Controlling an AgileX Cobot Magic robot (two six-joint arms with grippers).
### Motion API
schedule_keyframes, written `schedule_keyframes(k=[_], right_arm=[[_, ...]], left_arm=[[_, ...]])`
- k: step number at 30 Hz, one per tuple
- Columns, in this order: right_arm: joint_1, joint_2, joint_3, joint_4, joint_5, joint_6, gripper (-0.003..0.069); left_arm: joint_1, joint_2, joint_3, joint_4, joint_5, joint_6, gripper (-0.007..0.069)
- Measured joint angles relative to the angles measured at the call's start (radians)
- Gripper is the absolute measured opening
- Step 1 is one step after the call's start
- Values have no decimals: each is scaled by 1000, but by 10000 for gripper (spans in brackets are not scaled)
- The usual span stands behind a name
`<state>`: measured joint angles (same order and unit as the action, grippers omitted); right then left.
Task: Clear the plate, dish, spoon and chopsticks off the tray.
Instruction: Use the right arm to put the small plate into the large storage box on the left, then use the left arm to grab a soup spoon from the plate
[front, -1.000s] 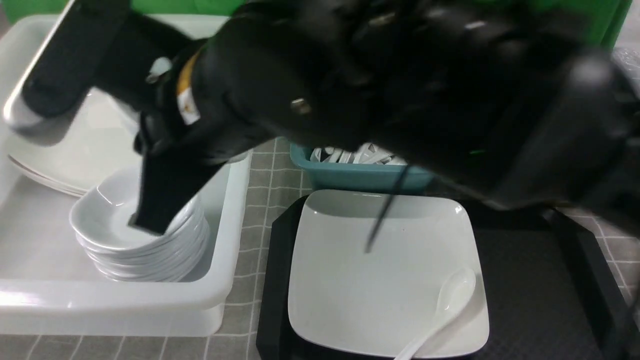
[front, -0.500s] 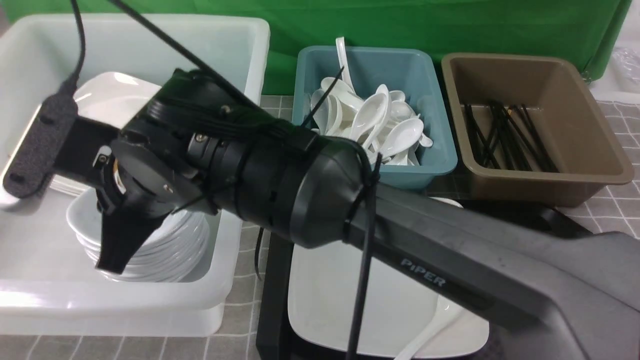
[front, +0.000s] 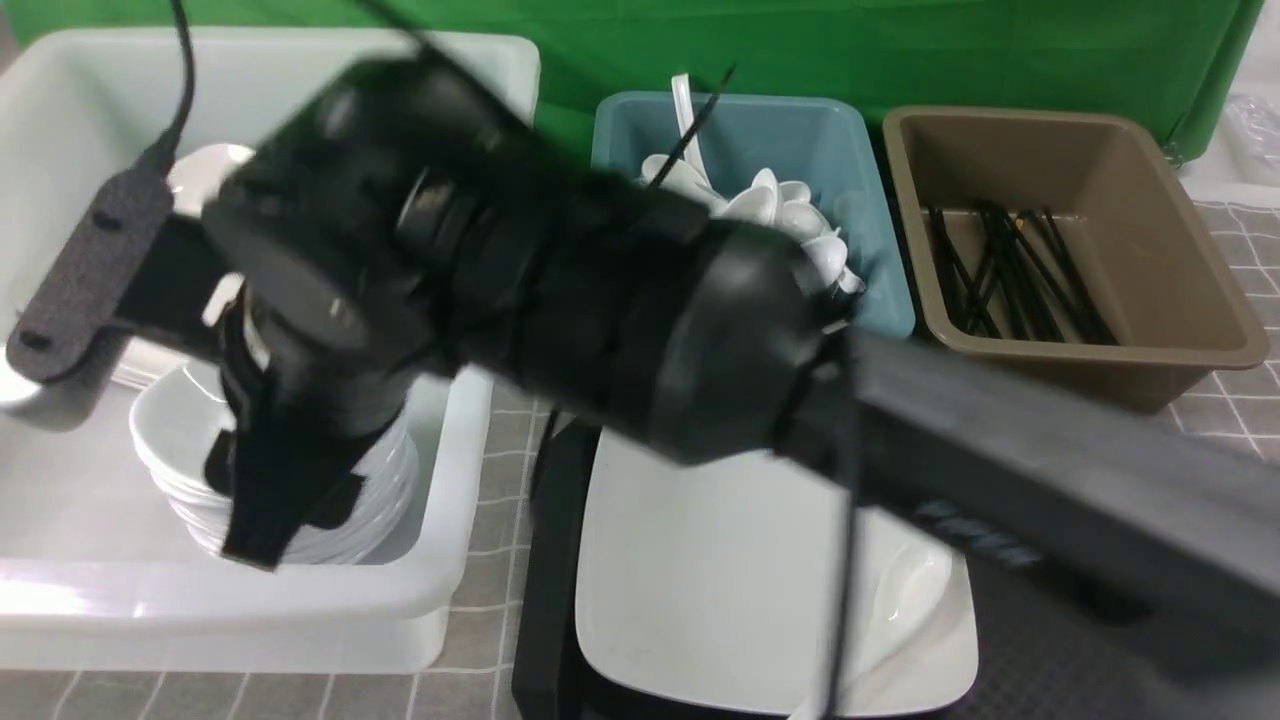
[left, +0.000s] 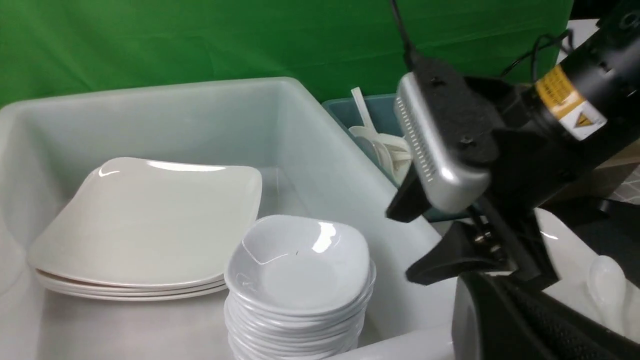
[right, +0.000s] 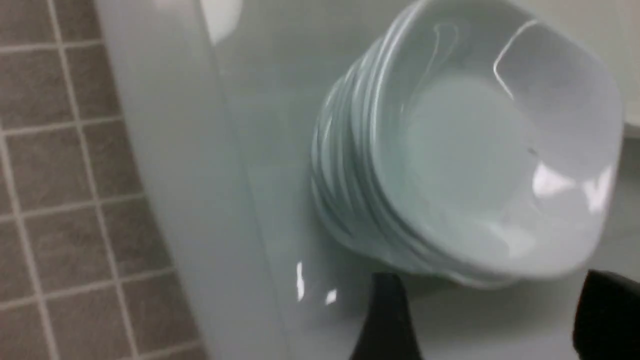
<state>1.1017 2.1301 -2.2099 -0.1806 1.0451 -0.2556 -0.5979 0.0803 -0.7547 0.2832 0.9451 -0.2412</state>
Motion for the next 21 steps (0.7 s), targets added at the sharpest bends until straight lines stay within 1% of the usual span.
schedule_keyframes(k=[2,4,7,8,10,13,15,16,21], right_arm=[[-5,-50,-4,-2,103,1,447],[-15,-83,-4,-5,123,21,379],[-38,-126,-7,-6,123,61,218],[-51,-148,-2,-9,124,90,141],[-79,-203,38,-17,124,135,60],[-125,-308,159,-22,124,185,32],[-158,-399,246,-27,124,213,29],[-186,-488,357,-30,124,235,29],[-282,-805,702,-54,121,319,30]], left_arm=[[0,28,0,-39,-25,13,6],[0,73,0,-76,-49,41,6],[0,178,0,-140,-80,88,6],[0,232,-3,-167,-93,112,6],[0,324,-12,-212,-99,156,6],[0,432,-32,-270,-105,203,6],[0,486,-44,-299,-111,222,6],[0,532,-51,-321,-120,241,6],[0,776,-77,-360,-131,287,6]])
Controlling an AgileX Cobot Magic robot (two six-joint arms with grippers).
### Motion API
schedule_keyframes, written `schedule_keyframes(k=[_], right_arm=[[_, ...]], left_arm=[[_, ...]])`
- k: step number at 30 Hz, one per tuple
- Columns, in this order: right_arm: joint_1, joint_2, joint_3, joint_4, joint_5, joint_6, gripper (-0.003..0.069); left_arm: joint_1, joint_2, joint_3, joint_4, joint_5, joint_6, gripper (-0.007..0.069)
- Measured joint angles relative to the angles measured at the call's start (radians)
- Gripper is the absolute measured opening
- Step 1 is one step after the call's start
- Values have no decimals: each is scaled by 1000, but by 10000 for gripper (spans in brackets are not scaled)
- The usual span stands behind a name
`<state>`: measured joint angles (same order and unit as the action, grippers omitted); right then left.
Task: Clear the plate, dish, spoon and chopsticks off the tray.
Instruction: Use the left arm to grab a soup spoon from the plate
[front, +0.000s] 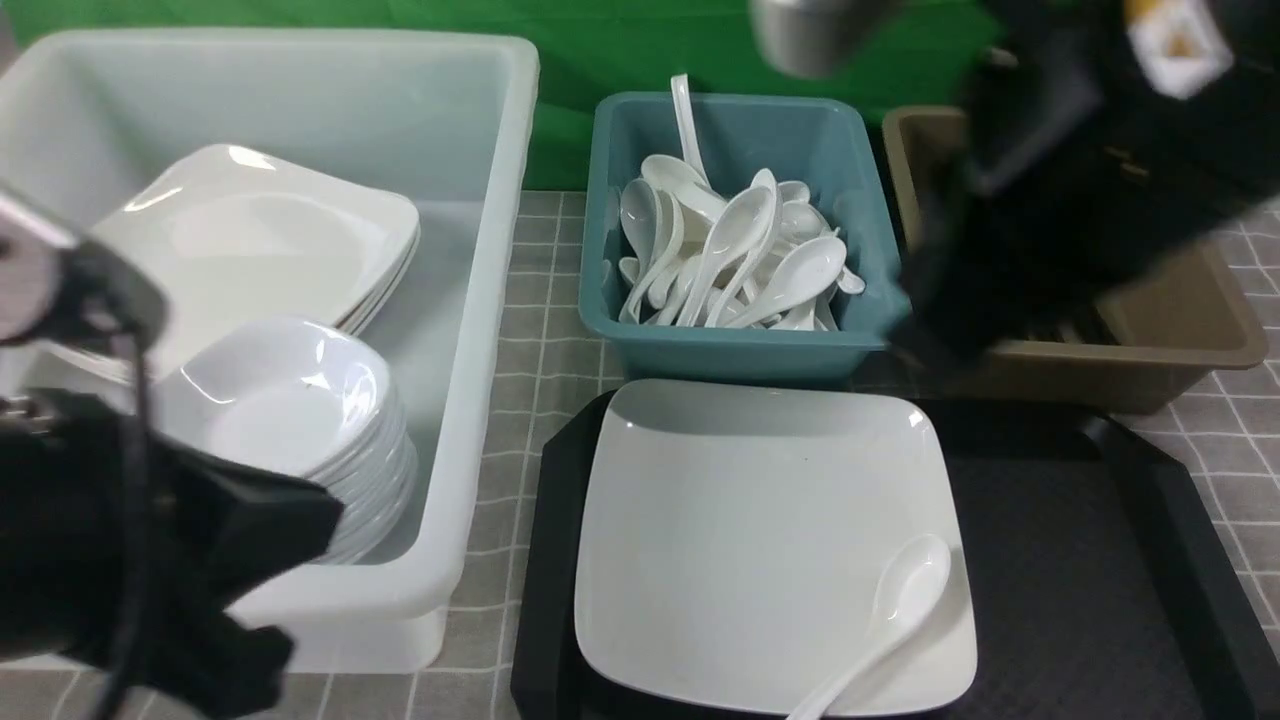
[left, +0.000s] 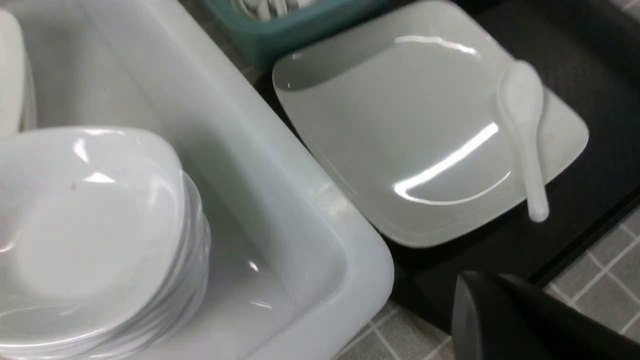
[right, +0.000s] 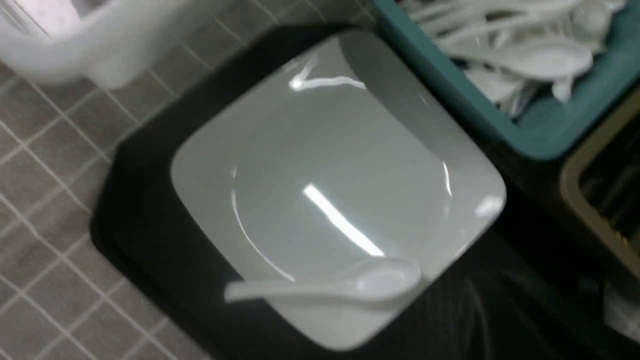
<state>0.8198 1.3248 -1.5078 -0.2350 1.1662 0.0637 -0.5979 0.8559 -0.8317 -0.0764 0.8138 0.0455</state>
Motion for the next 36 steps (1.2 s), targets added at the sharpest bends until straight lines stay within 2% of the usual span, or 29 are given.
schedule_keyframes(k=[6,8,15,17,24,25,30,33,36], right_arm=[[-80,-362,378,-14,-49,65,36],[-82,-437,453,-16,-68,73,38],[-88,-697,607,-15,-113,76,57],[-88,-720,607,-15,-115,75,59],[-88,-758,607,-15,-111,41,72],[-88,-758,608,-15,-109,34,74],[-88,-758,611,3,-108,24,78],[-88,-758,615,13,-107,24,80],[-88,-758,615,13,-106,24,83]], left_arm=[[-21,359,-82,-129,-51,101,6],[-59,450,-122,-146,-62,115,6],[-295,794,-384,-160,-64,79,11],[-314,845,-430,-163,-57,78,17],[-326,1064,-602,-150,-29,75,152],[-326,1103,-620,-144,-29,75,209],[-326,1170,-631,-89,-45,75,341],[-326,1193,-631,-42,-73,75,360],[-326,1202,-631,-14,-96,75,342]])
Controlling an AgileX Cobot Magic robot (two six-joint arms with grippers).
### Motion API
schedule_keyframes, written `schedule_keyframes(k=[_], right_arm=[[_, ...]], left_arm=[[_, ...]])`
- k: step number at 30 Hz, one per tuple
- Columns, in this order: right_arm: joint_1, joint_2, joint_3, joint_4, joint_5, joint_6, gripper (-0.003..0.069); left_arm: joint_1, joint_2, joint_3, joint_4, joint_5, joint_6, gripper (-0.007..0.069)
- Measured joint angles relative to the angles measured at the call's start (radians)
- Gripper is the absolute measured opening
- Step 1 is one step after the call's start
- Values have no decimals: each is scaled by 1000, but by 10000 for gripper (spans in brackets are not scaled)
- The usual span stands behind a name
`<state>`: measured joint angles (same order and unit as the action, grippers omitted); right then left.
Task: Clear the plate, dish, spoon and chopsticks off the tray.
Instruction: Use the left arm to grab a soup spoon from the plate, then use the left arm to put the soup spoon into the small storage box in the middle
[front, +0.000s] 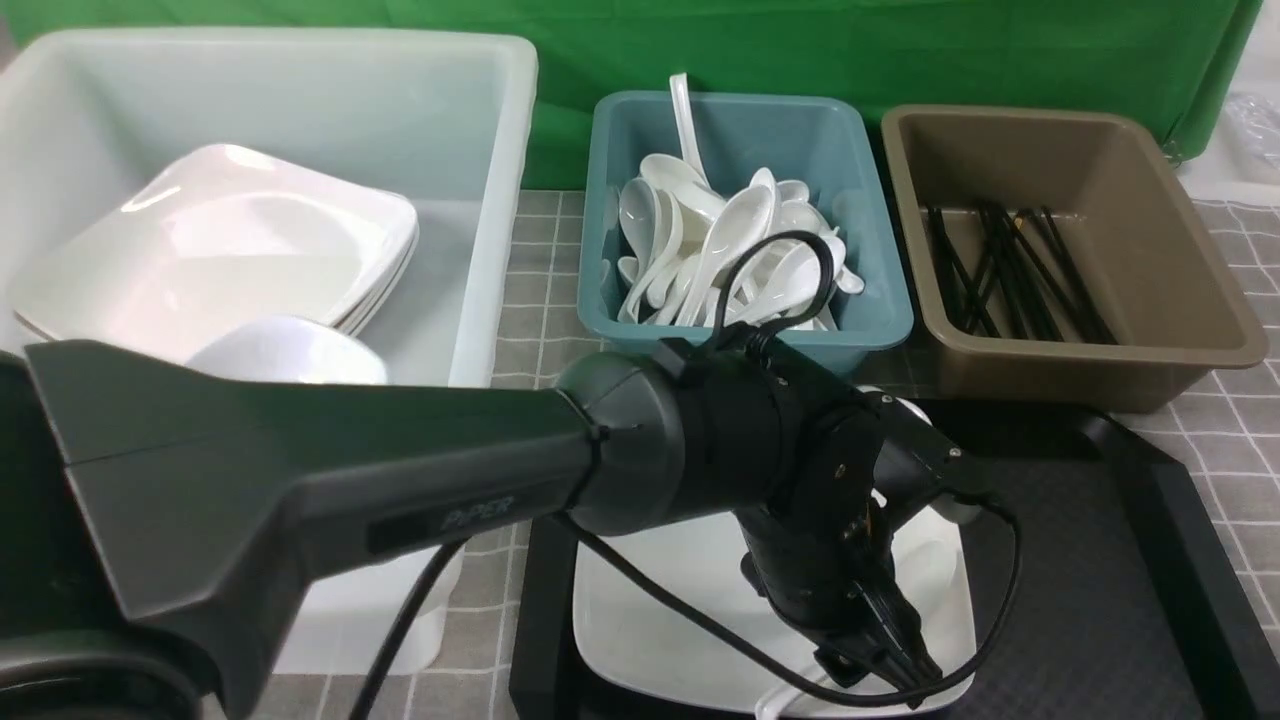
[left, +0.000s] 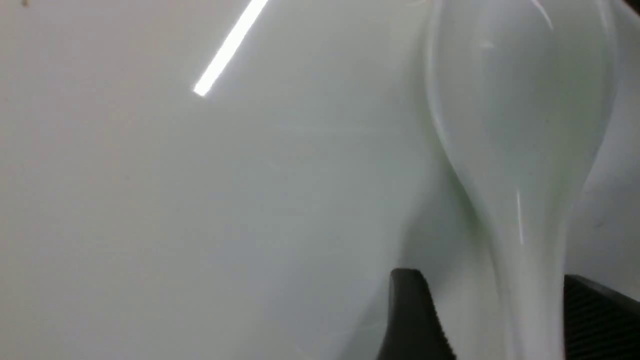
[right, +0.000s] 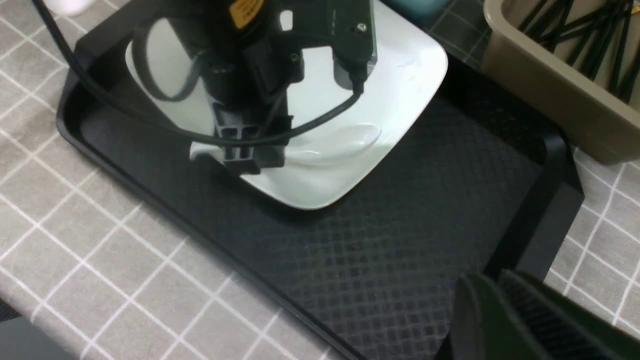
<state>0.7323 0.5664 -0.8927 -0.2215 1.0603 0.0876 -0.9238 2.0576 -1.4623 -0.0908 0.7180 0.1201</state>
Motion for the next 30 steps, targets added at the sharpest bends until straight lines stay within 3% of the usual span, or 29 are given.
schedule_keyframes(k=[6,9,17,24,30], right_arm=[[0,0,0,2,0,-1,91],[0,0,0,2,0,-2,91],[0,0,0,3,0,-25,91],[0,0,0,-8,-5,-27,97],[0,0,0,-9,-24,-27,108]], left_arm=[[0,5,-1,6,-5,0,156],[0,7,-1,12,-5,11,103],[0,-24,-7,14,15,18,97],[8,-193,-48,30,13,18,97],[142,-217,-195,81,-50,18,96]])
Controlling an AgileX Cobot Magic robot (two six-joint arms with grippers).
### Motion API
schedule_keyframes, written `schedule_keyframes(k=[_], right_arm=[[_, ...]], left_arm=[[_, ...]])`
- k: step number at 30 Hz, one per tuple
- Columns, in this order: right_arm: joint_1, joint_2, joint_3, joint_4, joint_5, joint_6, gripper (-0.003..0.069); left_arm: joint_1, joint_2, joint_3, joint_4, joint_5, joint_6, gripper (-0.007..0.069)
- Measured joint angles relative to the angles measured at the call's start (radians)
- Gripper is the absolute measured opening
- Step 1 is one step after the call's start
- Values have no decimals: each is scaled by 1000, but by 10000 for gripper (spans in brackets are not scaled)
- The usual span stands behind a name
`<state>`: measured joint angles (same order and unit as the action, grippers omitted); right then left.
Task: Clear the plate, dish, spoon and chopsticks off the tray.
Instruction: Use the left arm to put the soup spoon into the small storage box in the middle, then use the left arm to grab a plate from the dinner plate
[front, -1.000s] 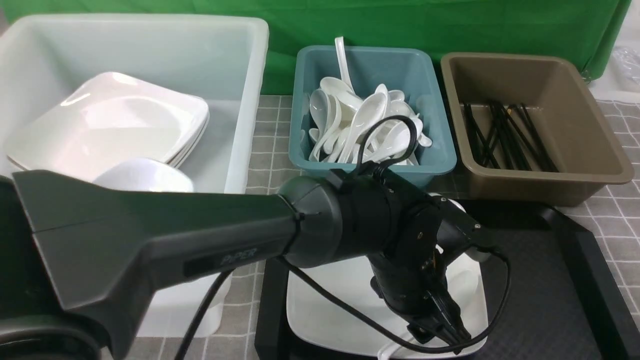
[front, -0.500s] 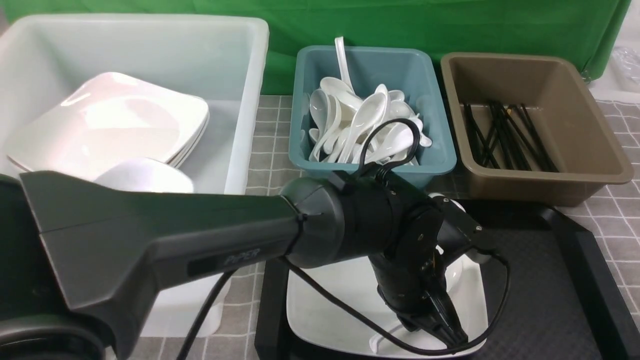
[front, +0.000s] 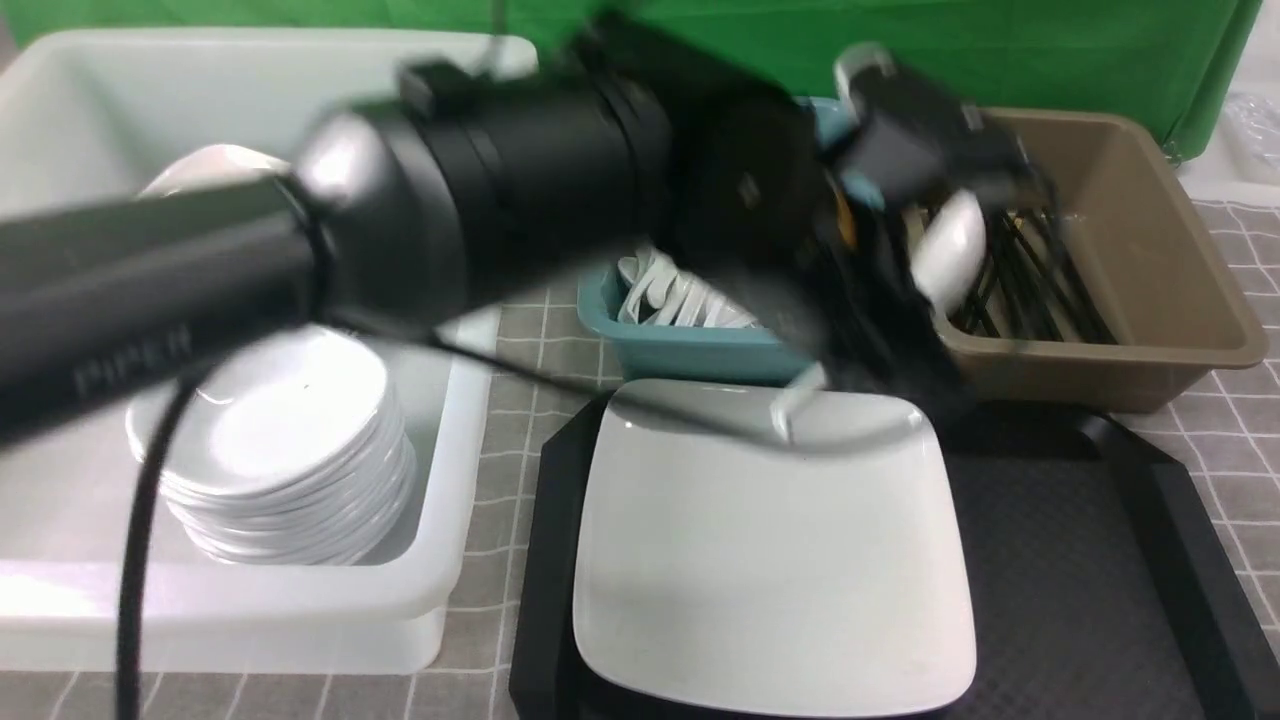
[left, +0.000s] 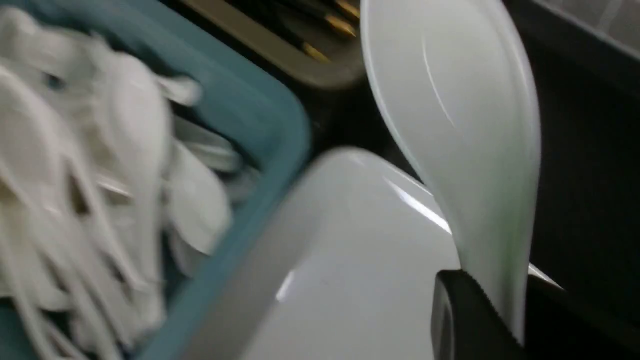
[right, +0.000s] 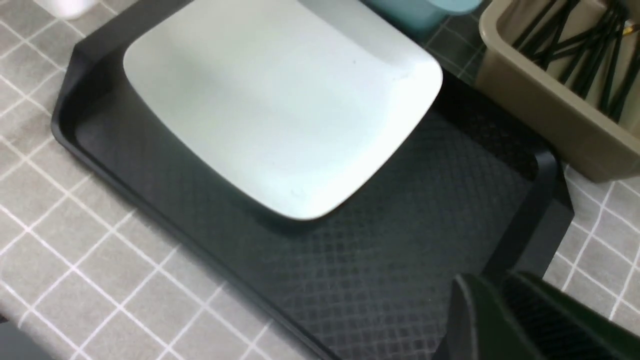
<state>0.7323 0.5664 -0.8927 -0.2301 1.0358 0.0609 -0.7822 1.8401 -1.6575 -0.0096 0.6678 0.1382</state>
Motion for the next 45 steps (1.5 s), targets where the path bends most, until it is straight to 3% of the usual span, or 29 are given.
schedule_keyframes(k=[5,10,15,18,21,24,25,26,31,33,36,38,39,42,45], right_arm=[[0,0,0,0,-4,0,112],[0,0,0,0,-6,0,118],[0,0,0,0,-6,0,123],[0,0,0,0,-5,0,125],[0,0,0,0,-5,0,127],[0,0,0,0,-18,0,131],[0,0,0,0,-19,0,131],[0,0,0,0,-39,0,134],[0,0,0,0,-60,0,136],[0,0,0,0,-61,0,137],[0,0,0,2,-62,0,140],[0,0,0,16,-77,0,142],[0,0,0,25,-90,0,144],[0,0,0,39,-113,0,144],[0,0,0,51,-136,0,144]], left_arm=[[154,107,-131,10,-134,0,96],[220,244,-231,30,-194,9,120],[229,312,-260,96,-172,15,290],[227,292,-265,104,-64,14,431],[219,242,-270,106,65,20,480],[198,139,-267,108,306,87,433],[196,131,-267,108,319,87,433],[174,51,-229,96,422,192,339],[135,-129,-17,-68,513,468,82],[117,-210,135,-139,491,577,25],[97,-272,282,-164,422,651,16],[66,-318,457,-167,317,763,34],[51,-324,533,-167,268,832,57],[21,-320,625,-167,190,897,120],[0,-302,688,-165,76,918,258]])
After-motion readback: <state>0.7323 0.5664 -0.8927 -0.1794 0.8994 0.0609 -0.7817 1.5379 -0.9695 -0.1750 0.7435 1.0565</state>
